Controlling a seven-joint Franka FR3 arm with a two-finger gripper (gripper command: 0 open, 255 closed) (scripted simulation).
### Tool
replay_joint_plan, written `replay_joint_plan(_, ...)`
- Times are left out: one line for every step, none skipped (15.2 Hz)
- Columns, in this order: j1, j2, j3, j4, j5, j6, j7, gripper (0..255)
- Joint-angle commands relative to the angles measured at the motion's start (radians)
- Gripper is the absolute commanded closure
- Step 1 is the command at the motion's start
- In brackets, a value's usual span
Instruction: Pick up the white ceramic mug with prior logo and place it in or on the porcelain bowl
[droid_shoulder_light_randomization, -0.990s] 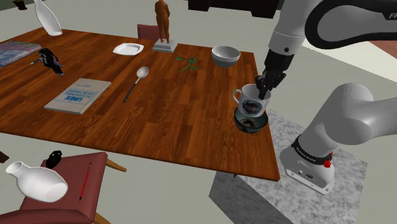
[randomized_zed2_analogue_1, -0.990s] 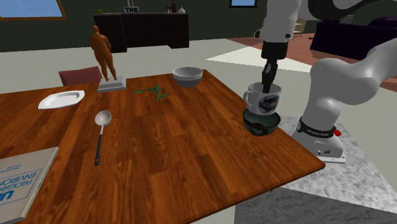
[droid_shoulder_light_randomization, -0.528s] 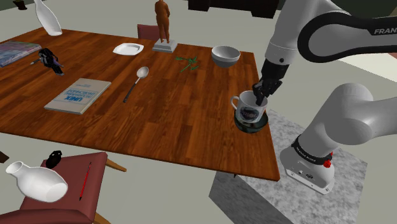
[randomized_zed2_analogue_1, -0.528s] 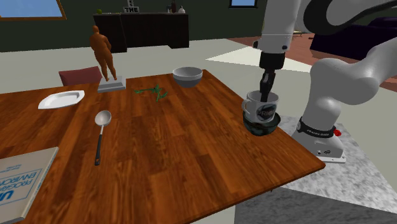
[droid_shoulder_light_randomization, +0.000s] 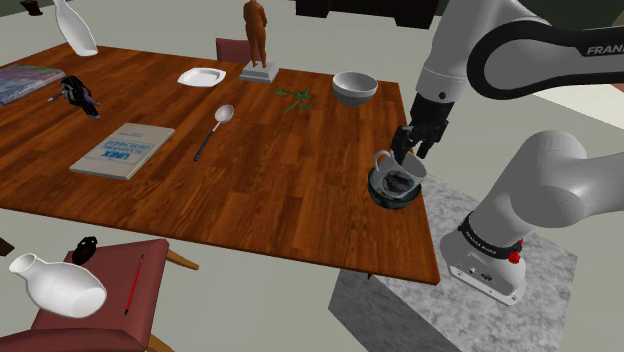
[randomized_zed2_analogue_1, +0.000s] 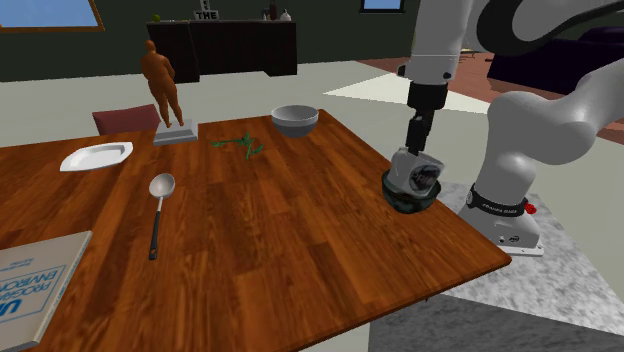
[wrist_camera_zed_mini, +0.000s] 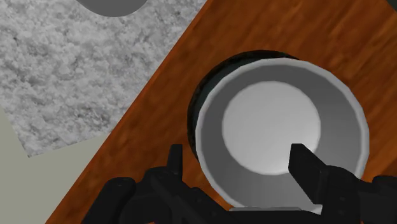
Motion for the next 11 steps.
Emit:
replay_joint_plan(0.000, 0.000, 0.000, 0.000, 0.000, 0.000, 0.000, 0)
replay_joint_plan(0.000, 0.000, 0.000, 0.000, 0.000, 0.000, 0.000, 0)
replay_joint_plan(0.000, 0.000, 0.000, 0.000, 0.000, 0.000, 0.000, 0)
replay_joint_plan(-0.004, -0.004, -0.006, 0.032, -0.007, -0.036, 0.000, 0)
replay_joint_plan(-0.008, -0.006, -0.011, 0.064, -0.013, -0.071, 0.001, 0)
replay_joint_plan(-0.011, -0.006, -0.016, 0.098, -0.019, -0.104, 0.001, 0)
replay_joint_plan(-0.013, -0.004, -0.020, 0.124, -0.023, -0.130, 0.002, 0)
replay_joint_plan(-0.013, -0.004, -0.020, 0.124, -0.023, -0.130, 0.002, 0)
replay_joint_plan(-0.013, -0.005, -0.020, 0.124, -0.023, -0.130, 0.002, 0)
replay_joint_plan(-0.013, -0.005, -0.020, 0.124, -0.023, -0.130, 0.002, 0)
replay_joint_plan(-0.013, -0.004, -0.020, 0.124, -0.023, -0.130, 0.002, 0)
